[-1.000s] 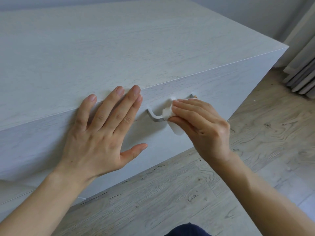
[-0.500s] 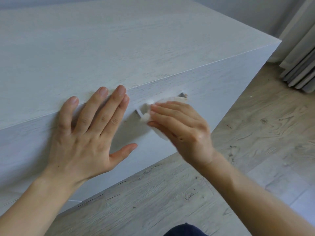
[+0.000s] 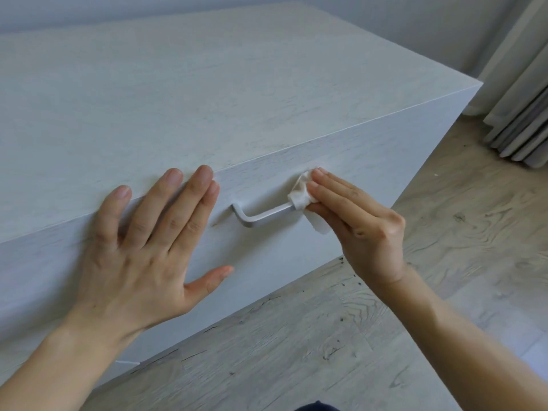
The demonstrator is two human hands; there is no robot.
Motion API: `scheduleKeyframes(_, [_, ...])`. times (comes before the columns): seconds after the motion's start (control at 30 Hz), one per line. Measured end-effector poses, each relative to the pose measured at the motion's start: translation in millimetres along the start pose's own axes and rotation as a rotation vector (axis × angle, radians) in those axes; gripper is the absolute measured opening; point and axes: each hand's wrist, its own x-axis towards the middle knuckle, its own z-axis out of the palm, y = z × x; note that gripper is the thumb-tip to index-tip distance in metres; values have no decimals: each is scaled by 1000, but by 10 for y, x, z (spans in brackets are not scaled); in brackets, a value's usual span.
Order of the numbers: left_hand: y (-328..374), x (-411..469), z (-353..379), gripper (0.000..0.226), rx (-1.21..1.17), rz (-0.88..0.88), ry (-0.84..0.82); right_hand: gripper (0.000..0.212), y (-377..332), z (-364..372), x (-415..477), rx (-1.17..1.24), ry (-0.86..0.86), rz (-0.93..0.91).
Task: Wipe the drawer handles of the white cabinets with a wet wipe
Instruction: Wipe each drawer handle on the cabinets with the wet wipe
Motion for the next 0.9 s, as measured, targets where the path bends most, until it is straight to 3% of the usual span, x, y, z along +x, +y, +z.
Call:
scheduleKeyframes(0.23, [-11,0,5,83,-43,-3,16,16,-240,227,67,111,-122,-145])
scheduleKeyframes(0.5, [-11,-1,-9,83,0,6,-4,22,73,-2,60,69,-43,-80])
scheduleKeyframes(0.67, [-7,1,-6,84,-5,-1,-12,19,-88,59,-12,29,10,-23])
scheduleKeyframes(0.9, [-10,-4,-2,85,-9,7,6,11,-546,480,28,65,-4,-91])
